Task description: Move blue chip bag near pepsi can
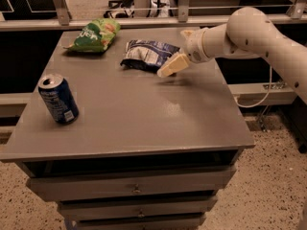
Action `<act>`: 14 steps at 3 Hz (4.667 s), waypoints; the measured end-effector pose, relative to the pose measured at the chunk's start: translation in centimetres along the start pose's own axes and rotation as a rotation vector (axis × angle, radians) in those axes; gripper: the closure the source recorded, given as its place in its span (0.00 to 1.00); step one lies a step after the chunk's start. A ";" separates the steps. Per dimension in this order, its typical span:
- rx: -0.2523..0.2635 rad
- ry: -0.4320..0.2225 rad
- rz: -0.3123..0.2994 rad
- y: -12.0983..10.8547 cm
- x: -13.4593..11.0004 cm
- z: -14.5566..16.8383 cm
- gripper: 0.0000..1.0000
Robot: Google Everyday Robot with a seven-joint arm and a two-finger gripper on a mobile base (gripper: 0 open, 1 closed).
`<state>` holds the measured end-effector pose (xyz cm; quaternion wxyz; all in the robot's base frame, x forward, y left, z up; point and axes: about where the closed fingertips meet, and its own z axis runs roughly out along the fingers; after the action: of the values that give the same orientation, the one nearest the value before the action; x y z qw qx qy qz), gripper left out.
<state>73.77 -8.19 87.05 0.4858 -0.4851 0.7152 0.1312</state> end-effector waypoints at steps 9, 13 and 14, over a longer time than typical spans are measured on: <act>-0.217 -0.039 -0.011 8.3 -5.2 -0.5 1.00; -0.291 0.026 0.014 18.0 -7.4 -2.9 0.85; -0.293 0.050 0.032 18.9 -6.9 -3.7 0.62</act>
Offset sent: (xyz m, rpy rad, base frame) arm -0.0053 -0.0086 -0.0097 0.0208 0.0056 -0.0113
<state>56.53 2.59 89.22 0.3897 -0.5426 0.7078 0.2297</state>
